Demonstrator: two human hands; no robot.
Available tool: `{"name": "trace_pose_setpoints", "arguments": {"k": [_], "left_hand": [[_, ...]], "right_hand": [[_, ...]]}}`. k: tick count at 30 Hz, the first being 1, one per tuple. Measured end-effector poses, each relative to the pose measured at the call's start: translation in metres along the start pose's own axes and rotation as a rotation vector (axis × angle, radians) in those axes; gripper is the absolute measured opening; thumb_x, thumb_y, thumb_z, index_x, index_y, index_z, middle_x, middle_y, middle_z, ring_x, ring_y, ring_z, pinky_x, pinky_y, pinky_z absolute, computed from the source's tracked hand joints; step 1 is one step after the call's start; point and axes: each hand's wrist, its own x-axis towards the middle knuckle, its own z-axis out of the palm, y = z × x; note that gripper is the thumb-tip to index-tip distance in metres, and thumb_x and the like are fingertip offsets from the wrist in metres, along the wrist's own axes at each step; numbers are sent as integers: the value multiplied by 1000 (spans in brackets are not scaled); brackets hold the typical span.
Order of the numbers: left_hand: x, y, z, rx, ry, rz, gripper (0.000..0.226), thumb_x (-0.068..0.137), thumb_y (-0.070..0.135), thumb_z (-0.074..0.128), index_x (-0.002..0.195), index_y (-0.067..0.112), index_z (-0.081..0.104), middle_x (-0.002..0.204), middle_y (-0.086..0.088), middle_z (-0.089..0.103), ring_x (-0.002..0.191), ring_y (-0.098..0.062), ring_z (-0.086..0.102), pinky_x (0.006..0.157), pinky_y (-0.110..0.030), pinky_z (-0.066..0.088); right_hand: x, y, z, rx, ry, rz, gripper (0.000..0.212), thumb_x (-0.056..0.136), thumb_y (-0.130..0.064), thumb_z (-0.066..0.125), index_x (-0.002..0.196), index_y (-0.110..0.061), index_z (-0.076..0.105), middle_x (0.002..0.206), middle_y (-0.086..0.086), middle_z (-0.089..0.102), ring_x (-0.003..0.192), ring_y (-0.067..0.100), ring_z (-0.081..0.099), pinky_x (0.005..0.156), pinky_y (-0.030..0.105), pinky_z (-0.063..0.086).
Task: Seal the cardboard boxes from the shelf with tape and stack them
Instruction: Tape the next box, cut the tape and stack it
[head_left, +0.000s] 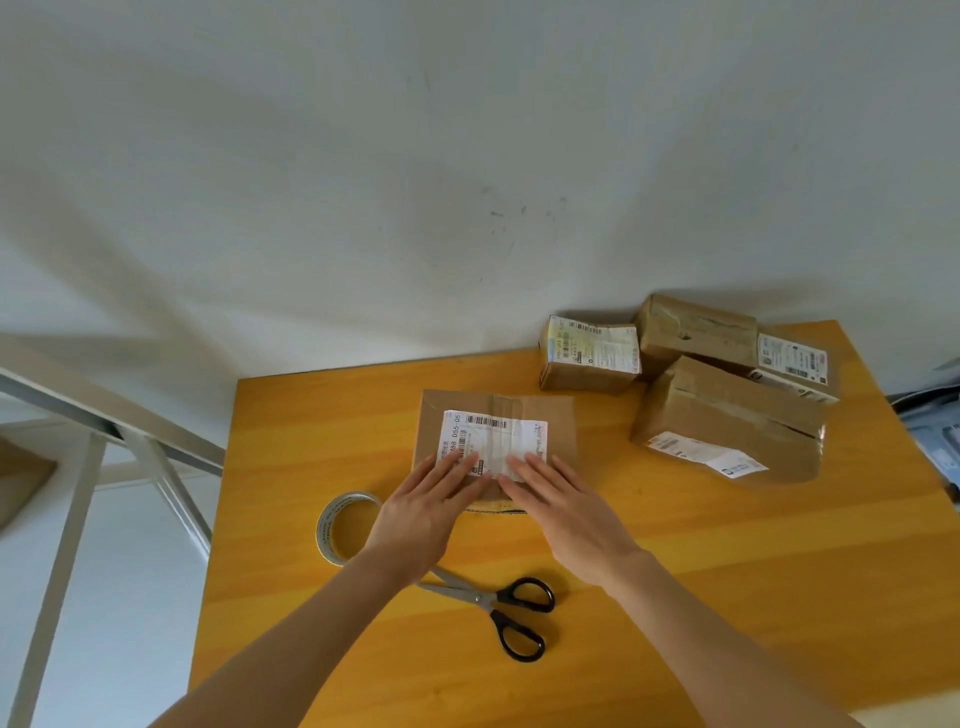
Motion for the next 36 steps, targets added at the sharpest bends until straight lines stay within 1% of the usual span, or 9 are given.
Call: {"name": "trace_pose_setpoints", "arguments": {"k": [5, 7, 9, 14, 16, 19, 25, 30, 36], "left_hand": [[7, -16, 1, 7, -31, -73, 74, 76, -1, 71, 142, 20, 45, 148, -6, 40, 138, -27, 35, 110, -46, 34], [14, -25, 3, -10, -79, -90, 76, 85, -4, 55, 150, 24, 26, 156, -4, 21, 145, -25, 12, 118, -45, 12], [22, -33, 5, -31, -122, -123, 75, 91, -3, 44, 151, 28, 11, 159, 1, 5, 145, -22, -6, 117, -40, -7], [48, -43, 5, -52, -104, -204, 73, 93, -4, 38, 151, 30, 9, 159, 2, 4, 141, -18, -14, 112, -39, -17], [57, -46, 6, -36, -117, -246, 75, 93, -3, 35, 150, 33, 2, 159, 4, -4, 139, -15, -20, 110, -34, -22], [68, -45, 5, -23, -174, -303, 78, 93, -2, 35, 151, 35, -2, 159, 6, -9, 144, -14, -17, 112, -32, -19], [73, -29, -8, -144, -205, -433, 71, 97, 9, 43, 152, 33, 5, 161, 3, -3, 147, -15, -3, 119, -37, 1], [63, -21, -36, -156, -194, -427, 63, 101, 20, 41, 152, 33, 7, 161, 3, -4, 148, -17, -3, 118, -40, 4], [42, -10, -85, -141, -108, -371, 56, 103, 25, 36, 152, 30, 10, 161, 1, -2, 148, -17, -1, 119, -39, 5]], "right_hand": [[31, 12, -7, 19, -38, -26, 85, 92, 7, 48, 155, -23, 1, 157, -3, -17, 144, 16, -21, 116, 35, -17], [43, 17, -10, 28, -37, -28, 85, 92, 6, 48, 155, -24, 0, 158, -3, -16, 144, 14, -21, 116, 34, -16], [54, 23, -12, 34, -39, -30, 85, 92, 5, 48, 155, -25, 0, 160, -3, -13, 143, 13, -20, 117, 34, -14], [81, 42, -23, 32, -26, -32, 82, 92, 5, 48, 155, -26, 5, 163, -3, -6, 147, 14, -12, 117, 34, -12], [88, 48, -26, 33, -15, -23, 81, 93, 5, 48, 155, -27, 6, 163, -2, -4, 149, 16, -8, 116, 34, -12], [93, 52, -29, 32, -12, -7, 80, 93, 4, 48, 155, -27, 7, 163, 0, -2, 150, 17, -4, 117, 34, -11], [81, 51, -45, 49, -26, 48, 84, 91, 4, 54, 155, -25, 9, 164, 1, 2, 150, 16, 2, 117, 31, -5], [60, 39, -70, 74, 13, 117, 78, 94, -2, 53, 155, -25, 10, 163, 0, 9, 149, 17, 10, 119, 32, 9], [29, -3, -106, 61, 123, 190, 64, 101, -14, 44, 155, -23, 12, 163, 2, 13, 149, 18, 16, 119, 32, 14]]}}
